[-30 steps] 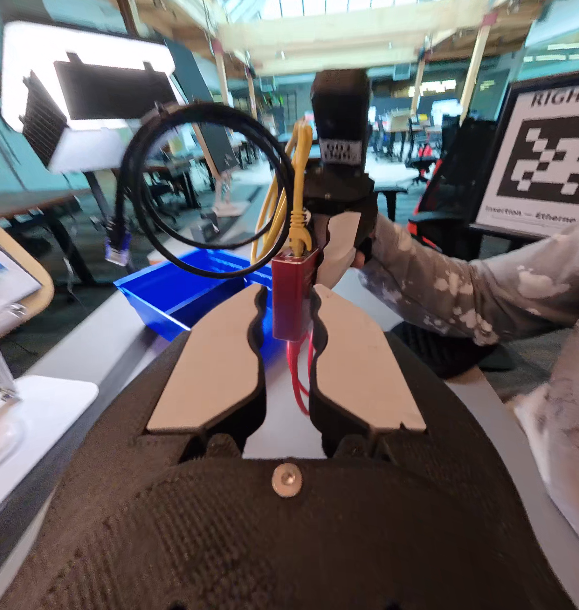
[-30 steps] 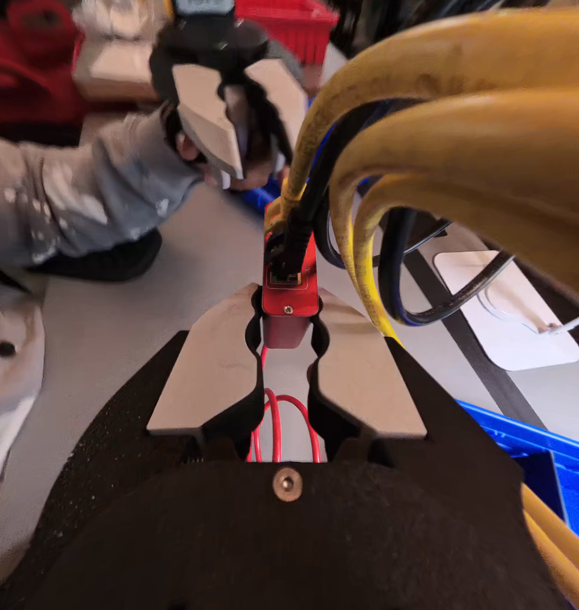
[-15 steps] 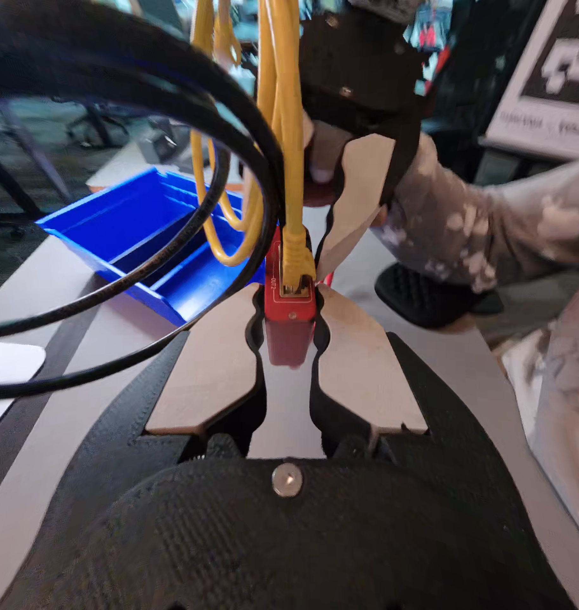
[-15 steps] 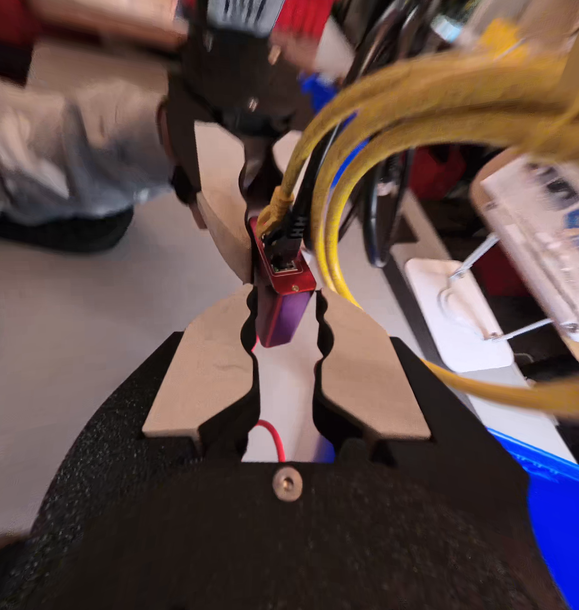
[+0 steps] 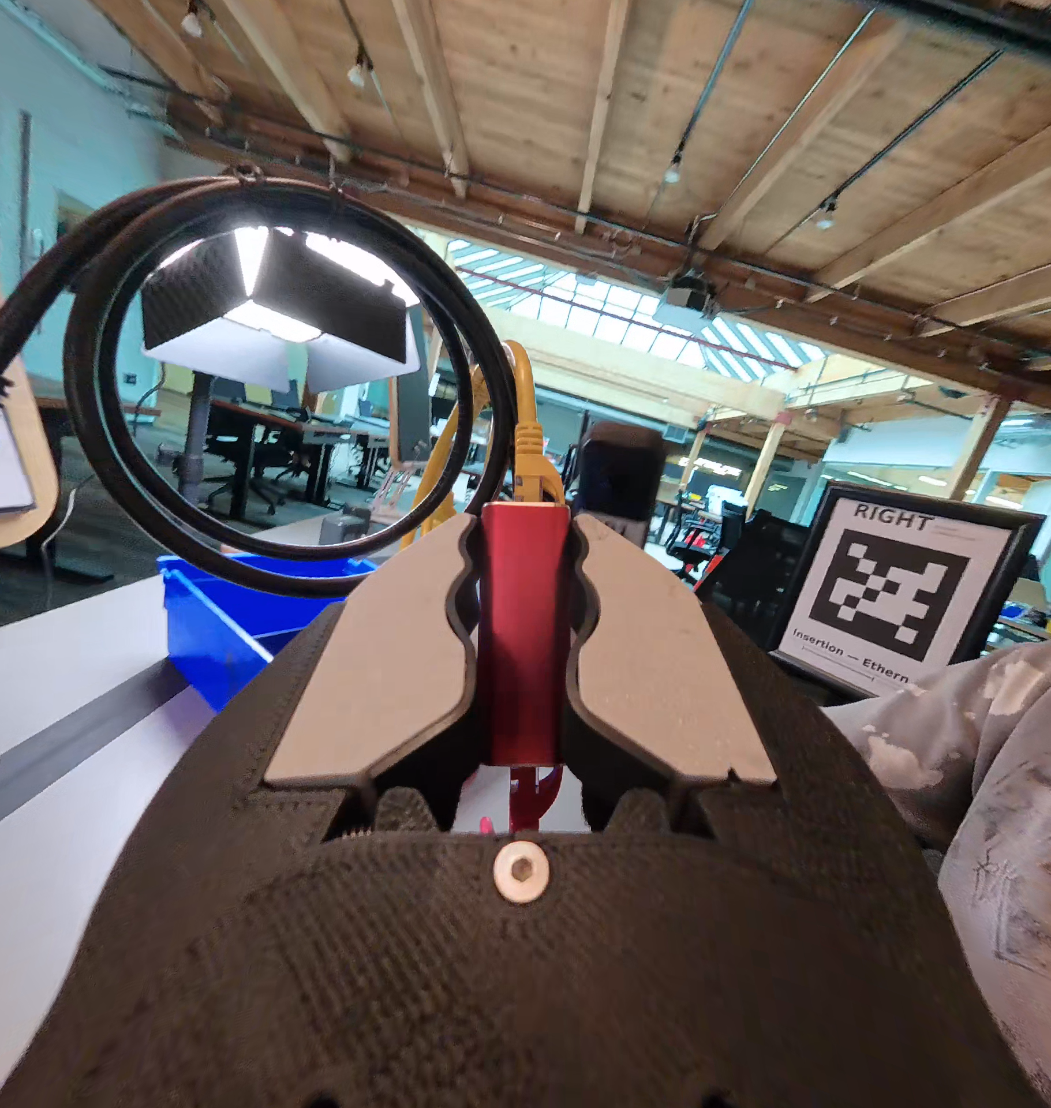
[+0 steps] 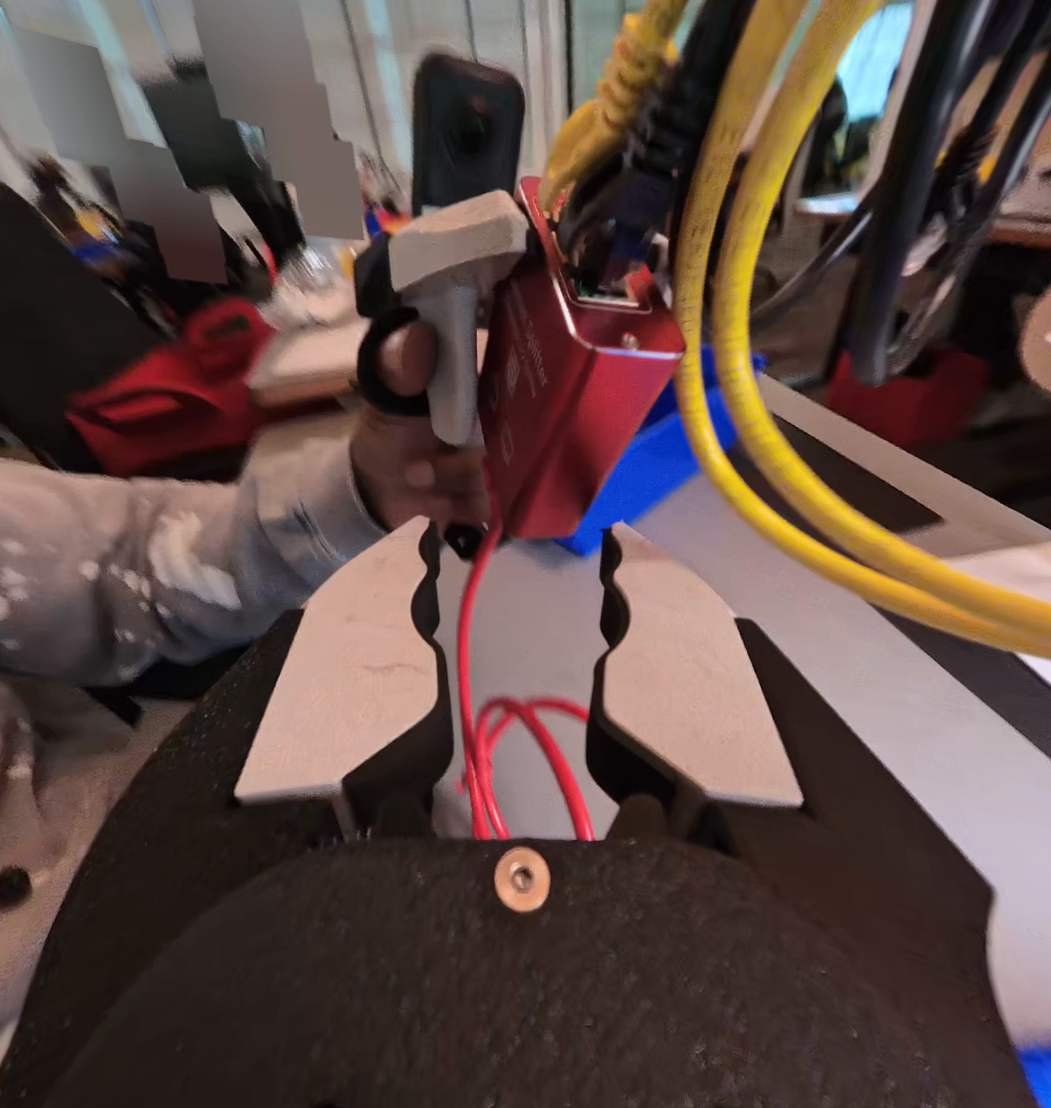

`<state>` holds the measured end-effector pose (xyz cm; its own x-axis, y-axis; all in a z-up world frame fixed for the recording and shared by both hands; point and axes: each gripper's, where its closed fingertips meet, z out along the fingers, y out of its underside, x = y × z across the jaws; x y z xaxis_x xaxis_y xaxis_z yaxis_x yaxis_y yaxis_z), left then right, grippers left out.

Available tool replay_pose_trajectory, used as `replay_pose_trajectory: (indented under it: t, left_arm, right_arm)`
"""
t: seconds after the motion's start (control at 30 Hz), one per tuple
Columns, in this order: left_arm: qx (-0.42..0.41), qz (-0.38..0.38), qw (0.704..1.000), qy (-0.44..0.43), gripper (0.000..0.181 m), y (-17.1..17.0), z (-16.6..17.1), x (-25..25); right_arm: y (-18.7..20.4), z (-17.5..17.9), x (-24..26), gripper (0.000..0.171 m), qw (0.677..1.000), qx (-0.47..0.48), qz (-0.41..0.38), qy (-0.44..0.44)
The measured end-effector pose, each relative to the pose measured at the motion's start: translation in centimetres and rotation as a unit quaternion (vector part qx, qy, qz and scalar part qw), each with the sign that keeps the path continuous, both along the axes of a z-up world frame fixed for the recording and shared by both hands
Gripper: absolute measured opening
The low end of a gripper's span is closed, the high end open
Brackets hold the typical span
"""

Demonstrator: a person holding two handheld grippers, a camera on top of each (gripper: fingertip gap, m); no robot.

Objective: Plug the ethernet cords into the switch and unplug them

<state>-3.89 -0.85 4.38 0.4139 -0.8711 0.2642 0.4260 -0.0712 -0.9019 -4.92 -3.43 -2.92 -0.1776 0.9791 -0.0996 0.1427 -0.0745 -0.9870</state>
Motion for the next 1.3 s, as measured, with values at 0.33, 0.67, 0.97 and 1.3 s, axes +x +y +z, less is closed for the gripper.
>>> replay_pose_trajectory:
  t: [0.33, 0.67, 0.97, 1.3]
  left_arm:
    - [0.070, -0.051, 0.995, -0.055, 0.027, -2.0, 1.3, 1.2]
    - [-0.005, 0.021, 0.953, 0.303, 0.033, -1.0, -4.6, 0.9]
    - [-0.081, 0.021, 0.855, 0.512, 0.044, -1.6, -11.2, 2.3]
    - [-0.078, -0.091, 0.947, 0.298, 0.051, -0.7, -10.5, 6.9]
  right_arm:
    - [-0.1, 4.0, 1.5, 0.025, 0.992, -0.047, 0.015, 0.119]
    - [2.0, 0.8, 6.2, 0.025, 0.983, 0.112, -0.039, -0.141]
    - [2.5, -2.0, 8.4, 0.025, 0.927, 0.225, -0.089, -0.286]
    - [1.2, -1.3, 9.6, 0.025, 0.937, 0.219, -0.040, -0.268]
